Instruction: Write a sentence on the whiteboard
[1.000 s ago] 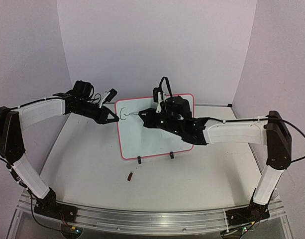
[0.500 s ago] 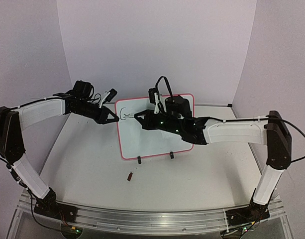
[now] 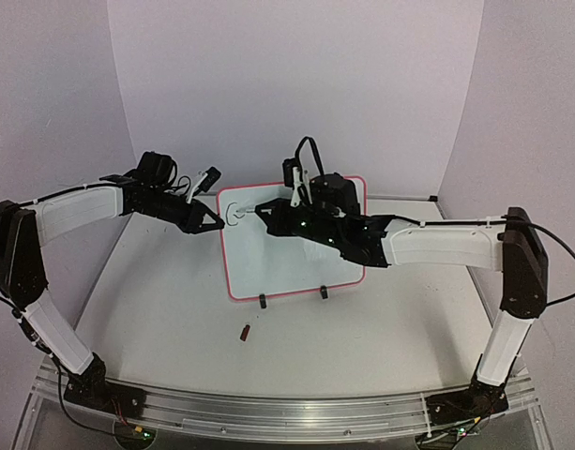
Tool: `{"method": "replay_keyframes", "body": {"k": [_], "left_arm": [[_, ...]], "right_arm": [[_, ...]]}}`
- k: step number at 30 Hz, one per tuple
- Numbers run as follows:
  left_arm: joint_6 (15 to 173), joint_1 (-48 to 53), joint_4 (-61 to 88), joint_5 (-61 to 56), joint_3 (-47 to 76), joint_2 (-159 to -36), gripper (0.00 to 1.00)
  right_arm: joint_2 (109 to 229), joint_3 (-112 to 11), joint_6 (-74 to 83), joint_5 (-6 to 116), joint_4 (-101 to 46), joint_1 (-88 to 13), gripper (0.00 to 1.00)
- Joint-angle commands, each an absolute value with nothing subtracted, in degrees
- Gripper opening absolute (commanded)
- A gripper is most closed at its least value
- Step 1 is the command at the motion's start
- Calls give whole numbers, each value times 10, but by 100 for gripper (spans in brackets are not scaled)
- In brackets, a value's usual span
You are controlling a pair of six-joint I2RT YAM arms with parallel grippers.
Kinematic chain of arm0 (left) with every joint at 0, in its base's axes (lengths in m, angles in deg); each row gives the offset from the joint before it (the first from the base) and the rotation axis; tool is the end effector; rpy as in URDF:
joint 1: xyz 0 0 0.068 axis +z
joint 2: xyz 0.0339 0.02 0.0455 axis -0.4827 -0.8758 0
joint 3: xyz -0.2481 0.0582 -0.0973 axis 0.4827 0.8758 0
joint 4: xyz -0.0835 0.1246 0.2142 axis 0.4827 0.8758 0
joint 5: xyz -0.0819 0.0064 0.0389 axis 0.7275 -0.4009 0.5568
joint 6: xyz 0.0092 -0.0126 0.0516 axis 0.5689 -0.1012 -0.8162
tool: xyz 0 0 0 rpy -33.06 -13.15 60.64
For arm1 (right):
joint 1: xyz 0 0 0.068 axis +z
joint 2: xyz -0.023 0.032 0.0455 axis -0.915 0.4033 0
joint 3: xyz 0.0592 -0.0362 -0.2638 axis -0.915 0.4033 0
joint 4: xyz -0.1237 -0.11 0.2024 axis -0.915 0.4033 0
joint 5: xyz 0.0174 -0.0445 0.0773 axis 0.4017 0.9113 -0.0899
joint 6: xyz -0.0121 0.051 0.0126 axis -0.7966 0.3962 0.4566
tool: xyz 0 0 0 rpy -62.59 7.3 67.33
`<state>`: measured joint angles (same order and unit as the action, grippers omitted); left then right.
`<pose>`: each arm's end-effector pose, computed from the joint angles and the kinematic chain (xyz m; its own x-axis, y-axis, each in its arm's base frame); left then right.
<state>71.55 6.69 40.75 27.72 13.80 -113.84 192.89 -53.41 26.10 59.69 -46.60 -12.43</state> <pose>0.3193 -0.1540 0.2805 -0.5065 0.3644 -0.7815 0.8147 0.4990 -0.2953 0.2597 0.3580 0.2973 -0.4719 0.1624 -0.8666 -0.6956 0.5353 0.4791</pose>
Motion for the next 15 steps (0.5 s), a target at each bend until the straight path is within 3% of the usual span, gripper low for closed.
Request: {"method": "replay_keyframes", "body": {"k": [1,15], "left_arm": [[692,65,413,240,132,-1132,0],[692,65,413,239,133,-1131,0]], "right_arm": [[1944,-560,261,610,-464,-123,0],[1952,-558,269,619,-442,-123,0]]}}
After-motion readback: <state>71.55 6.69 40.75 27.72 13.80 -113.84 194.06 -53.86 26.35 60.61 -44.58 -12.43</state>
